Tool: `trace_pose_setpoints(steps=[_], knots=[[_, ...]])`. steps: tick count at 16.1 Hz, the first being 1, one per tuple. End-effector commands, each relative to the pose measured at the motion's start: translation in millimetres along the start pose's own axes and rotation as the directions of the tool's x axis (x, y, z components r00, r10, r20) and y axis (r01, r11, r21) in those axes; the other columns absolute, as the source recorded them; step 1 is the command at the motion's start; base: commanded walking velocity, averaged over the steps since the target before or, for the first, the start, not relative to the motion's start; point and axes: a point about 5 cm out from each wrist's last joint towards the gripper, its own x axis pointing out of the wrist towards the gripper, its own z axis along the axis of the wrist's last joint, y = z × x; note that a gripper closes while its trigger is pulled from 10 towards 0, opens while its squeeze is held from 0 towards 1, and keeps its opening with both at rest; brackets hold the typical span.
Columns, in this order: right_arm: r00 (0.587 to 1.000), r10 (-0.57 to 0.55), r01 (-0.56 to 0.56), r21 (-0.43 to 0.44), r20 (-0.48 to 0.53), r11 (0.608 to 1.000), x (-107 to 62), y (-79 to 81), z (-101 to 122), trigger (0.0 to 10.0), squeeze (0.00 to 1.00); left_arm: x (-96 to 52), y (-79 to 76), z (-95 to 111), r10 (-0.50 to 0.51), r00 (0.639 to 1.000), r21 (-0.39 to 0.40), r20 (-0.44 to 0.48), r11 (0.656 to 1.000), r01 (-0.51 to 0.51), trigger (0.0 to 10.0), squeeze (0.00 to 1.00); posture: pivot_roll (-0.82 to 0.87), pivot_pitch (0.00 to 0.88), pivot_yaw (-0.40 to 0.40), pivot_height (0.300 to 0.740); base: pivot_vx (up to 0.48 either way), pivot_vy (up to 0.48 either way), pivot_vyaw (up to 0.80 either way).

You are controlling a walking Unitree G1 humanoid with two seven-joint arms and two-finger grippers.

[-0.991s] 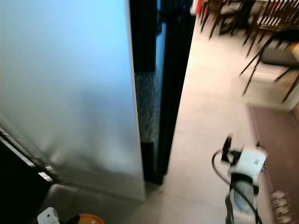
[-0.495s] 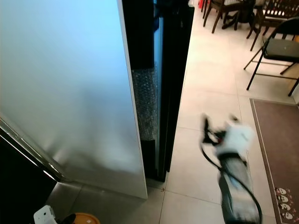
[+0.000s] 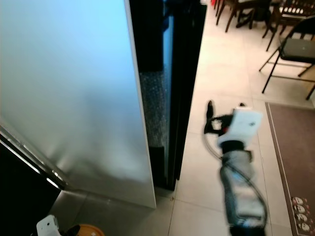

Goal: Restocking fridge

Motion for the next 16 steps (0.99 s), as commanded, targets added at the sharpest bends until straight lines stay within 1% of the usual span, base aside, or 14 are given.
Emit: trace_pose_setpoints(steps=[1, 2, 3, 4, 5, 6, 7, 9, 11, 12, 13, 14, 15, 16], knots=[[1.0, 0.022, -0.022, -0.004, 0.019, 1.0, -6.1, 14.8, 5.5, 10.0, 0.0, -1.4, 6.2, -0.6, 0.014, 1.0, 0.021, -0.004, 1.0, -0.014, 10.0, 0.0, -0.04, 0.069, 0.05, 0.74, 0.0, 0.0, 0.0], [1.0, 0.021, -0.021, 0.004, 0.014, 1.0, -9.5, 20.1, 4.4, 10.0, 0.0, -1.3, 6.0, -0.4, 0.013, 1.0, 0.021, -0.002, 1.0, -0.013, 10.0, 0.0, -0.04, 0.066, 0.05, 0.74, 0.0, 0.0, 0.0], [1.0, 0.023, -0.022, -0.016, 0.014, 1.0, -10.3, 20.9, 5.0, 10.0, 0.0, -1.3, 6.4, -0.1, 0.014, 1.0, 0.024, -0.002, 1.0, -0.014, 10.0, 0.0, -0.04, 0.066, 0.053, 0.74, 0.0, 0.0, 0.0], [1.0, 0.006, -0.006, 0.009, 0.019, 1.0, -10.1, 20.3, 7.0, 10.0, 0.0, -1.3, 6.8, 0.2, 0.014, 1.0, 0.025, -0.003, 1.0, -0.014, 10.0, 0.0, -0.06, 0.063, 0.057, 0.74, 0.0, 0.0, 0.0], [1.0, -0.007, 0.006, 0.021, 0.031, 1.0, -9.2, 20.1, 12.5, 10.0, 0.0, -1.6, 7.4, -0.6, 0.016, 1.0, 0.036, -0.008, 0.999, -0.015, 10.0, 0.0, -0.07, 0.059, 0.058, 0.74, 0.0, 0.0, 0.0], [0.999, -0.002, 0.001, 0.027, 0.053, 1.0, -4.1, 21.1, 21.9, 10.0, 0.0, -1.7, 6.4, -2.6, 0.015, 1.0, 0.046, -0.015, 0.999, -0.015, 10.0, 0.0, -0.06, 0.041, 0.049, 0.74, 0.0, 0.0, 0.0], [0.998, 0.003, -0.004, 0.018, 0.066, 1.0, -1.3, 19.1, 27.3, 10.0, 0.0, -1.4, 4.9, -3.0, 0.016, 1.0, 0.05, -0.017, 0.999, -0.015, 10.0, 0.0, -0.06, 0.037, 0.039, 0.74, 0.0, 0.0, 0.0], [0.996, -0.02, 0.018, 0.025, 0.091, 1.0, 7.8, 11.5, 39.0, 10.0, 0.0, -0.7, 2.5, -1.6, 0.019, 1.0, 0.027, -0.004, 0.999, -0.019, 10.0, 0.0, -0.05, 0.017, 0.024, 0.74, 0.0, 0.0, 0.0], [0.995, -0.051, 0.047, 0.052, 0.085, 0.998, 12.4, 3.4, 40.5, 10.0, 0.0, -1.2, 4.4, -1.7, 0.027, 1.0, 0.013, 0.003, 1.0, -0.027, 10.0, 0.0, -0.03, 0.008, 0.023, 0.74, 0.0, 0.0, 0.0], [0.995, -0.053, 0.051, 0.034, 0.084, 0.998, 14.0, 0.2, 39.5, 10.0, 0.0, -1.2, 4.2, -1.1, 0.023, 1.0, 0.011, 0.009, 1.0, -0.023, 10.0, 0.0, -0.02, 0.009, 0.016, 0.74, 0.0, 0.0, 0.0], [0.996, -0.066, 0.065, 0.02, 0.067, 0.998, 12.8, -3.7, 32.6, 10.0, 0.0, -1.5, 5.4, -0.2, 0.022, 1.0, 0.007, 0.017, 1.0, -0.022, 10.0, 0.0, -0.02, 0.008, 0.017, 0.74, 0.0, 0.0, 0.0], [0.997, -0.07, 0.07, 0.02, 0.03, 0.997, 8.5, -6.3, 20.9, 10.0, 0.0, -2.1, 7.0, -0.6, 0.022, 1.0, 0.004, 0.022, 1.0, -0.022, 10.0, 0.0, -0.01, 0.001, 0.007, 0.74, 0.0, 0.0, 0.0], [0.999, -0.044, 0.045, 0.012, -0.019, 0.999, 0.2, -5.5, 2.6, 10.0, 0.0, -3.9, 14.0, -1.6, 0.047, 0.999, -0.016, 0.028, 0.999, -0.046, 10.0, 0.0, -0.02, 0.0, 0.013, 0.74, 0.0, 0.0, 0.0], [0.999, -0.039, 0.039, 0.013, -0.025, 0.999, -1.1, -4.7, 0.5, 10.0, 0.0, -4.2, 15.1, -1.7, 0.05, 0.998, -0.019, 0.028, 0.999, -0.049, 10.0, 0.0, -0.02, 0.0, 0.013, 0.74, 0.0, 0.0, 0.0]])
